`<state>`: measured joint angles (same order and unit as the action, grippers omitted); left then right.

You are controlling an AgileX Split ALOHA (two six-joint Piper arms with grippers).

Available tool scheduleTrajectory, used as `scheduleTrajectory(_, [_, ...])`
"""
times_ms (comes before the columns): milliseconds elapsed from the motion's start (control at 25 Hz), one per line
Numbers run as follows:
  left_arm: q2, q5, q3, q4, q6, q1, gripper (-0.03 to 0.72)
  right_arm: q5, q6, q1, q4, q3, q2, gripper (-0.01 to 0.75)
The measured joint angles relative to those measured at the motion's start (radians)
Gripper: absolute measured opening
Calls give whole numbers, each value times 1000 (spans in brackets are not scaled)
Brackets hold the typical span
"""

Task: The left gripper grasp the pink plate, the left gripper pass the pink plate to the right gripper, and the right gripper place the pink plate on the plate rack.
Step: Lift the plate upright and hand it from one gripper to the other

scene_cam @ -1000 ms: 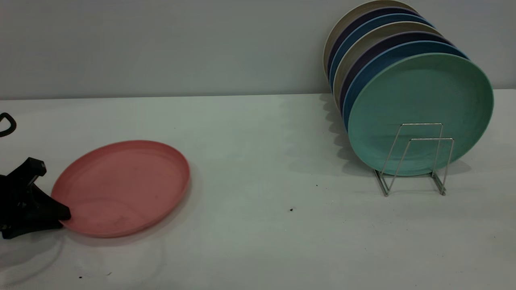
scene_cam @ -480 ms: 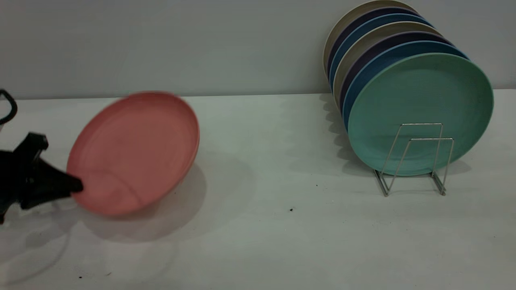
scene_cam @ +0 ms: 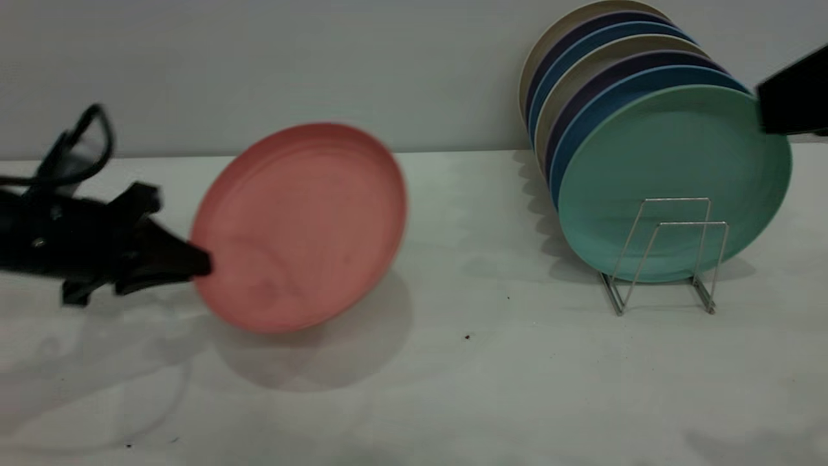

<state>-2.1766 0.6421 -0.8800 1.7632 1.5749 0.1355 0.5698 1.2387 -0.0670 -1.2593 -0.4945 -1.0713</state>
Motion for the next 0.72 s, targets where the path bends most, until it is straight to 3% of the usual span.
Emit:
scheduleTrajectory(360, [16,-17,-58,-5,-61,-163,18,-34,483,0,-466,-10,-314,505])
scheduleTrajectory(720, [16,-24,-79,-6,-93,-256,17,37,555,0,-509,-157,-602,505])
